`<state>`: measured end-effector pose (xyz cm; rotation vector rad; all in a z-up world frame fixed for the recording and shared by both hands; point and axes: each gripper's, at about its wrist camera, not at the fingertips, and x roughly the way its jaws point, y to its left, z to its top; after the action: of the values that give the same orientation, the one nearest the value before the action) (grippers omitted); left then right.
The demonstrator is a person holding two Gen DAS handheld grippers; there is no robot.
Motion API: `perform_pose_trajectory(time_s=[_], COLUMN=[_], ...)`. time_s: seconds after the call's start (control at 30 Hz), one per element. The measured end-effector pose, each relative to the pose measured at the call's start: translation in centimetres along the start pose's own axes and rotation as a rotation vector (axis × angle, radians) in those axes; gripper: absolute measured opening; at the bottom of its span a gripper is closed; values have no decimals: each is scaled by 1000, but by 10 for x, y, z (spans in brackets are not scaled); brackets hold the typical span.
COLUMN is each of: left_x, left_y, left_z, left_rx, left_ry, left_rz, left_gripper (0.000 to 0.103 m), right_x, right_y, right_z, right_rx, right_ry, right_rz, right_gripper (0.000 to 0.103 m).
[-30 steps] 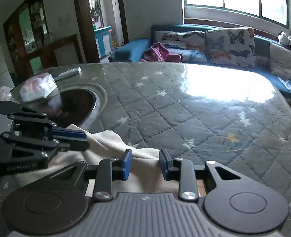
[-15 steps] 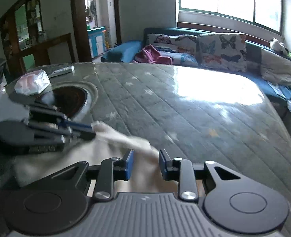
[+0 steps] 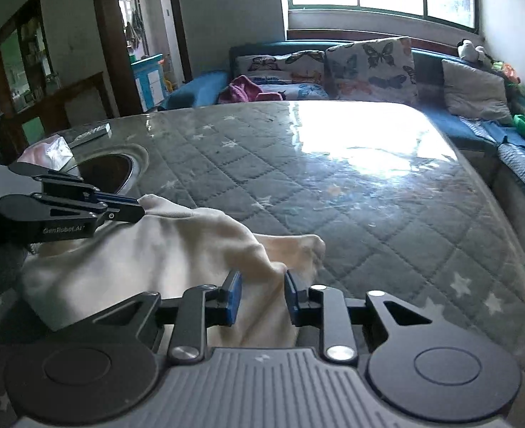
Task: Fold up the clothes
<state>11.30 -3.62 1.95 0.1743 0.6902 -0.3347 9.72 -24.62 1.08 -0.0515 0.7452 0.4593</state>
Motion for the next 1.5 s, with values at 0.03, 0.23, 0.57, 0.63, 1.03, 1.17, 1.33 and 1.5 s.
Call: perform_pose_trajectory(time_s=[0.03, 0.23, 0.57, 0.63, 1.03, 1.17, 1.33, 1.5], left_x=[0, 0, 0, 0, -4, -27, -68, -92], left_y=[0, 1, -2, -2, 10, 15, 13, 7], left_z=[0, -2, -3, -3, -4, -6, -25, -50], left_rx=[-1, 2, 8, 4, -43, -69, -73, -86], left_ry=[-1, -7, -17, -20, -26, -80, -138, -137], left_rz=[0, 1, 16, 18, 45, 51, 2, -44], left_gripper=[12, 12, 13, 15, 38, 38, 32, 28], right_x=[4, -5, 8, 1, 40, 21, -13, -38], right_y=[0, 8, 8, 11, 18, 22, 35, 44], right_z=[0, 4, 2, 6, 27, 26, 11, -9], right_rx=[5, -46, -60, -58, -28, -55, -119, -135], right_ry=[6, -59, -40, -64, -35, -56, -74, -80], right_rz=[3, -55, -94, -85, -7, -8, 12, 31], right_gripper=[16, 3, 5, 5, 4, 6, 9, 9])
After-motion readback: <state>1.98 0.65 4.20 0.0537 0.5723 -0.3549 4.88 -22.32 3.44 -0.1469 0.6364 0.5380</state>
